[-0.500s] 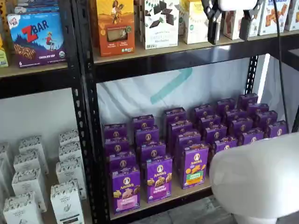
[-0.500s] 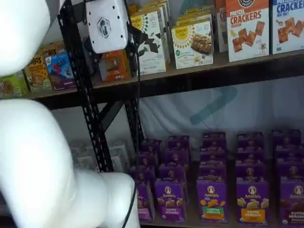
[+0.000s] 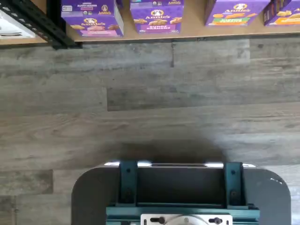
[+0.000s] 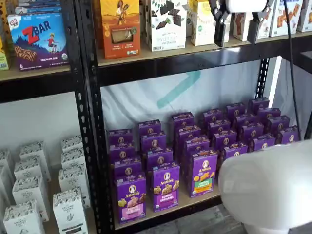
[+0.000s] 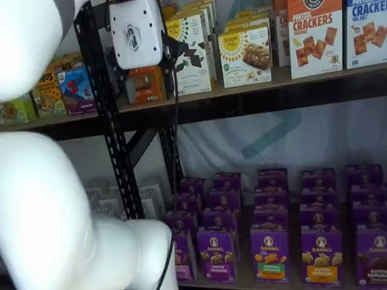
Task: Pick up the purple box with a pink patch in the middle, on the bottom shelf, the first box from the left
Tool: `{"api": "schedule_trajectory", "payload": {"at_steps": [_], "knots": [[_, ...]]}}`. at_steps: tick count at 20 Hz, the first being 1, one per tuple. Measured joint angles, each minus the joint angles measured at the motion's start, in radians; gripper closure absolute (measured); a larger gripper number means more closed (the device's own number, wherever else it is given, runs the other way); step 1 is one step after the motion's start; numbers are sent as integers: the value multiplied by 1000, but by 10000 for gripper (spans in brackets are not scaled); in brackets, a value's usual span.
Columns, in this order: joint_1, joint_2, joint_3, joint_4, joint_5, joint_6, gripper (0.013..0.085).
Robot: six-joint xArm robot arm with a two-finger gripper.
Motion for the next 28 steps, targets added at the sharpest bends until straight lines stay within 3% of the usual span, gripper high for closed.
{"api": "schedule_trajectory", "payload": {"at_steps": [5,9,28], "knots": [[11,-23,60,5,-62,11,130],[52,-36,117,-18,-120,42,130],[177,-35,422,-3,-460,159,130]]}}
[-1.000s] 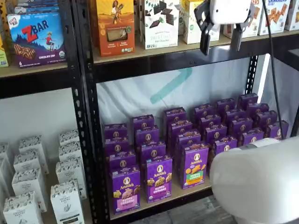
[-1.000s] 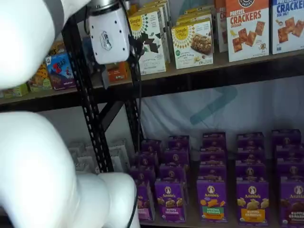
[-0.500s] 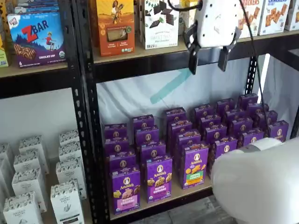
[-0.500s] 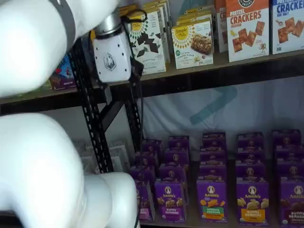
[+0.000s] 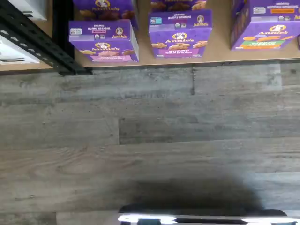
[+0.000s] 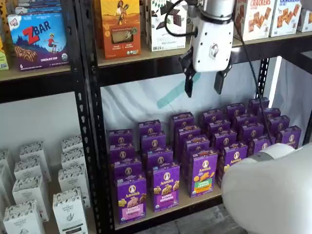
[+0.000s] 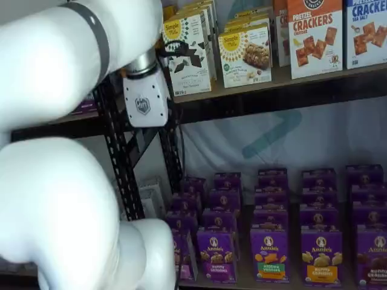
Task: Pick up the purple box with a pink patch in the middle, on the bottom shelf, the first box from the left
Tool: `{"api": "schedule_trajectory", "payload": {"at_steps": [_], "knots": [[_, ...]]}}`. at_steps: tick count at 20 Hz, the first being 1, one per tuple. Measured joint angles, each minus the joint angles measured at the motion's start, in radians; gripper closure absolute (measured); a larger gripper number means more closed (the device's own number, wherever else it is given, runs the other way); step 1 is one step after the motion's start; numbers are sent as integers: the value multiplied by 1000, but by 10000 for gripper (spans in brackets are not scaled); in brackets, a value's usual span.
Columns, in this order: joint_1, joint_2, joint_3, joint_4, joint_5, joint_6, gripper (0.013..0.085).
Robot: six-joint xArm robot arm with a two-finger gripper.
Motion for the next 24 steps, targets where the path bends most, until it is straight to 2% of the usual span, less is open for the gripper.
{"api": "schedule_trajectory", "payload": {"at_steps": [7,13,24], "knots": [[36,49,86,3,-129,30,130],[72,105,168,-18,-268,65,130],[120,271,237,-51,-460,125,130]]}}
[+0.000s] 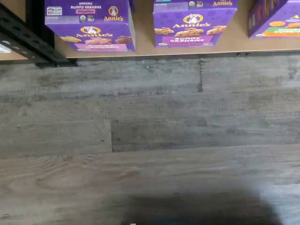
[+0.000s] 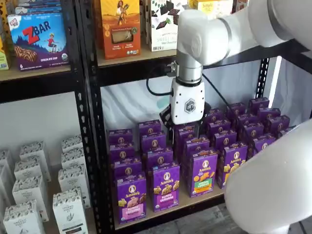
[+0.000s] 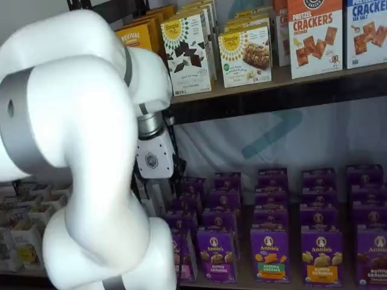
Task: Pick up the purple box with a pink patch in the middle, on the bottom shelf, the first box from the left
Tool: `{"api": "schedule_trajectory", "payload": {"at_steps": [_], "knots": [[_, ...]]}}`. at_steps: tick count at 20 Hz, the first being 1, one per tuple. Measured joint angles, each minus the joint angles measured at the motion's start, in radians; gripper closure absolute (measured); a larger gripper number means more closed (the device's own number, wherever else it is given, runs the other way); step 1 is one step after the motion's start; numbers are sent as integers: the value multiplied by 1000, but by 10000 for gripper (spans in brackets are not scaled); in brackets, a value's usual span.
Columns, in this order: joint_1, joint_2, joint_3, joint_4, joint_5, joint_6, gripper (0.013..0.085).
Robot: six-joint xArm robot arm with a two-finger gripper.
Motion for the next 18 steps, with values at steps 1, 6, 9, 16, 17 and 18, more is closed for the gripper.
{"api": "schedule_trajectory", "payload": {"at_steps": [1,6,9,16,17,18], "knots": [[2,11,4,3,-17,1,130],[28,87,10,-8,-88,32,130],[44,118,16,-13,-141,51,130],[85,182,9,-26,-206,100,130],[90,189,9,-26,-218,106,130],[95,196,10,-26,-229,111,130]]}}
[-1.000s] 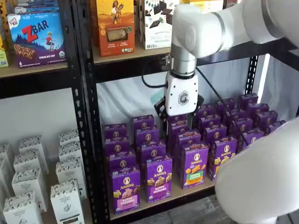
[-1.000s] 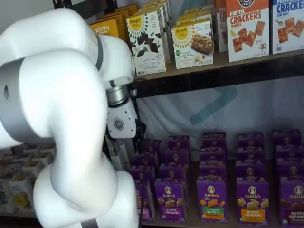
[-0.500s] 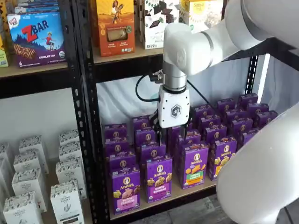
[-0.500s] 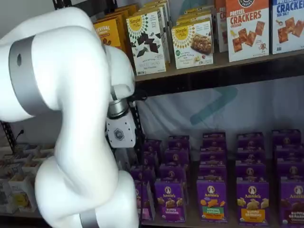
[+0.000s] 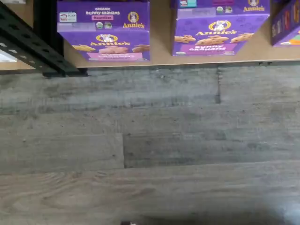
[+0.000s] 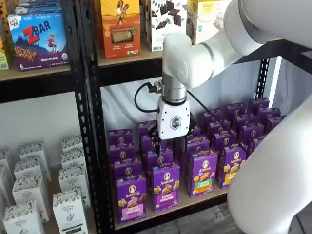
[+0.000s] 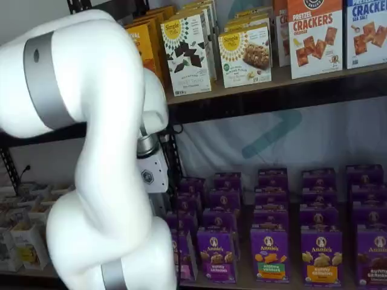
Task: Pick up the purple box with a pink patch in the middle, on the bottom shelf, the first box from the left
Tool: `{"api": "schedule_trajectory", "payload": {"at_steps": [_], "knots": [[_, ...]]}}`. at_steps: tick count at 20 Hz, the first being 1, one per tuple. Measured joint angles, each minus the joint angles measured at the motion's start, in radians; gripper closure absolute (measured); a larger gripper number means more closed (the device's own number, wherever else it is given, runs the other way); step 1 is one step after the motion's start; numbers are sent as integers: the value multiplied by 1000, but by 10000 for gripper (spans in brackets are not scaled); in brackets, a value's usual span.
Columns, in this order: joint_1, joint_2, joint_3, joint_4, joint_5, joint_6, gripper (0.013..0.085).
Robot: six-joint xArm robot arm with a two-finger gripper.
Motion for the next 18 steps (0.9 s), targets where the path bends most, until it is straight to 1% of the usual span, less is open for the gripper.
{"api": "schedule_trajectory", "payload": {"at_steps": [4,9,12,18], "knots": [[22,28,2,-3,-44,24,130],[53,73,5,28,-94,31,130],[70,101,6,34,-120,44,130],[94,155,4,17,-180,81,130]]}}
